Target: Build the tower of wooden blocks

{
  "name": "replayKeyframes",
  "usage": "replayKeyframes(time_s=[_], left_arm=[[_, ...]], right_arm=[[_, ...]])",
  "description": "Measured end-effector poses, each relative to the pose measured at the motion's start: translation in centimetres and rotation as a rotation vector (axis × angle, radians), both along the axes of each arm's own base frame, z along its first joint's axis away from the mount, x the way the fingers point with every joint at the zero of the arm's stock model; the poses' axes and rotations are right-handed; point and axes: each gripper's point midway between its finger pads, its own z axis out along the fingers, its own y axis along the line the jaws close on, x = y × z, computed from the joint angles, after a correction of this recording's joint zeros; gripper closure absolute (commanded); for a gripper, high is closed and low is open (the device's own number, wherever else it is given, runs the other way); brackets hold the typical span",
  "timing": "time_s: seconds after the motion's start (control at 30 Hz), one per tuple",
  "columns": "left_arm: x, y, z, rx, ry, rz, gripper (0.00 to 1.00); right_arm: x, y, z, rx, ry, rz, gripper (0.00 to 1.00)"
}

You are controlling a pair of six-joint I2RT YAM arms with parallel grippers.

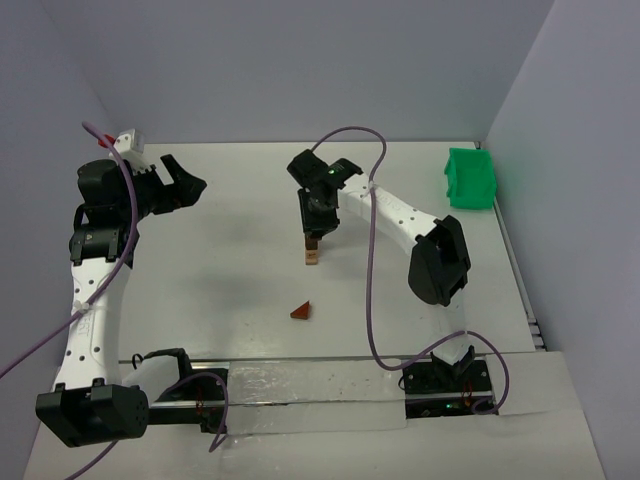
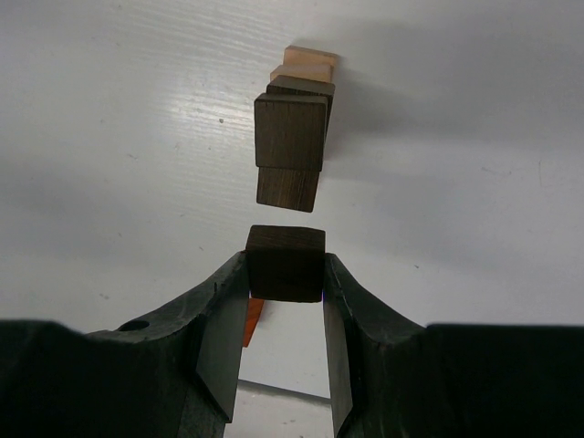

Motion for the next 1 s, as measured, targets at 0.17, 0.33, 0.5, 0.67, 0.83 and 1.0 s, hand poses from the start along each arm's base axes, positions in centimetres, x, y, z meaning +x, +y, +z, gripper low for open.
replayKeyframes(time_s=[0.17, 0.33, 0.5, 0.67, 0.83, 1.0], left_arm=[[0.0, 0.0, 0.0, 0.0, 0.0, 0.0, 0.01], [-0.1, 0.0, 0.0, 0.0, -0.002, 0.0, 0.01], [-0.1, 0.0, 0.1, 0.001, -0.003, 0.0, 0.01], [-0.1, 0.0, 0.1, 0.001, -0.003, 0.0, 0.01], [-0.1, 0.0, 0.0, 0.001, -0.003, 0.0, 0.01], [-0.1, 0.0, 0.0, 0.001, -0.003, 0.0, 0.01]], right_arm=[[-0.1, 0.1, -0.2, 0.003, 0.007, -0.002, 0.95], [0.0, 0.2, -0.9, -0.004, 0.021, -0.004, 0.93], [0.0, 0.2, -2.0, -0.02, 0.04, -0.005, 0.91], [0.2, 0.4, -2.4, -0.024, 0.046, -0.007, 0.9], [0.5, 0.7, -2.1, -0.016, 0.036, -0.008, 0.89], [0.8, 1.0, -2.1, -0.011, 0.031, -0.008, 0.88]])
